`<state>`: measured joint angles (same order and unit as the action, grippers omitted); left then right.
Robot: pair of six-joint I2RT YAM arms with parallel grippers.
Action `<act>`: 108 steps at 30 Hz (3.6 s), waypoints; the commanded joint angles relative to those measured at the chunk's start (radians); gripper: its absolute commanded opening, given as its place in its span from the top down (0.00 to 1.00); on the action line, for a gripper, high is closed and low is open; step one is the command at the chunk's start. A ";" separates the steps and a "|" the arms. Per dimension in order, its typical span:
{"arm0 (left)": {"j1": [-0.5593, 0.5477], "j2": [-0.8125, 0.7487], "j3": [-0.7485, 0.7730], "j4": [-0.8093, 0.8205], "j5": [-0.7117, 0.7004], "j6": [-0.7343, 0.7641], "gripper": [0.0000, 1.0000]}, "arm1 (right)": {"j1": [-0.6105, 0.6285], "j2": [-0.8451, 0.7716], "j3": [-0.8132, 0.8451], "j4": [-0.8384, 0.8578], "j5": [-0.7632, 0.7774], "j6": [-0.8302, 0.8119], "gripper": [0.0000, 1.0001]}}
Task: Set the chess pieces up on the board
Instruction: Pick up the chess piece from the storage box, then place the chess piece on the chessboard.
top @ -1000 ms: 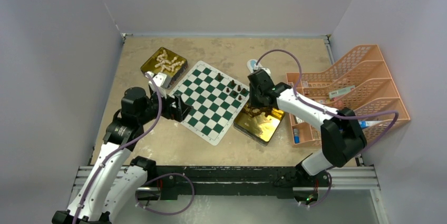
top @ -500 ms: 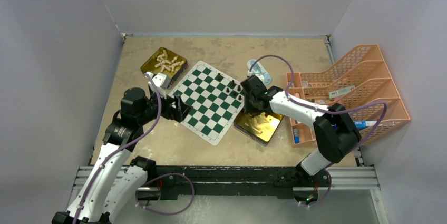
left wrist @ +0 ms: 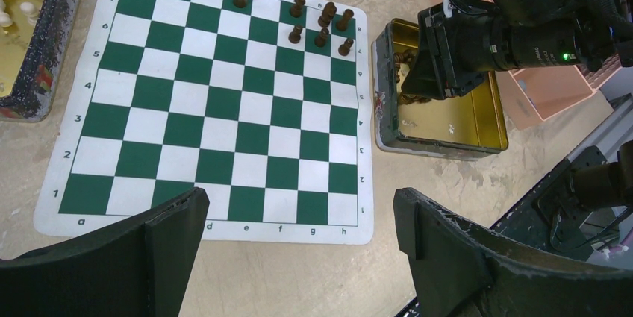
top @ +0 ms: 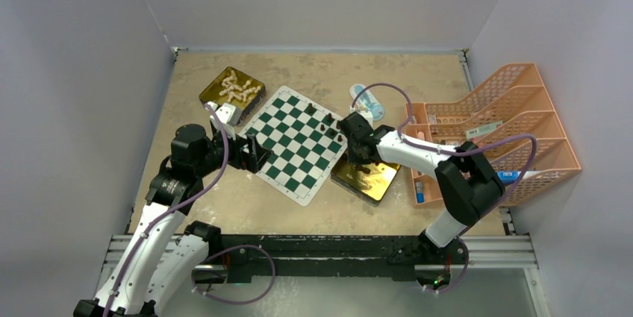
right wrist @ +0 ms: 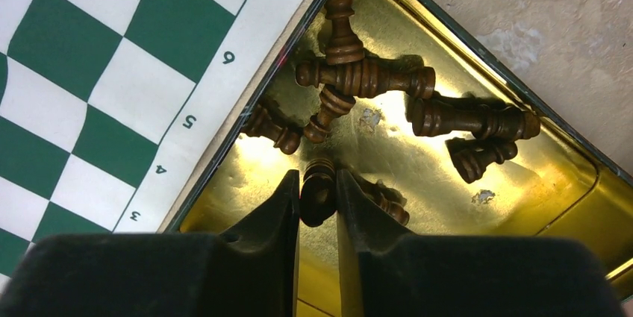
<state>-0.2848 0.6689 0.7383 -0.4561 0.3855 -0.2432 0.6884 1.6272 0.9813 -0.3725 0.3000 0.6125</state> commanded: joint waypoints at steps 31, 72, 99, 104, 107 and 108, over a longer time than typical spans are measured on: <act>-0.004 0.007 -0.002 0.055 0.014 0.002 0.11 | 0.010 -0.104 0.090 -0.080 0.069 0.018 0.87; -0.004 0.023 -0.004 0.056 0.021 0.007 0.14 | -0.116 -0.153 -0.119 0.239 0.283 0.040 0.87; -0.004 -0.027 -0.019 0.084 -0.070 0.018 0.18 | -0.115 -0.069 0.447 0.076 -0.045 -0.238 0.84; -0.004 -0.074 -0.052 0.121 0.007 0.088 0.19 | -0.106 0.110 0.616 0.096 -0.131 -0.289 0.83; -0.004 -0.073 -0.054 0.116 0.020 0.107 0.18 | -0.100 0.236 0.751 0.077 -0.145 -0.314 0.83; -0.004 -0.068 -0.052 0.112 0.014 0.106 0.17 | -0.099 0.278 0.820 0.065 -0.149 -0.319 0.83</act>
<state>-0.2848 0.6010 0.6861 -0.4034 0.3695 -0.1844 0.5785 1.7954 1.6230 -0.2962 0.2073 0.3569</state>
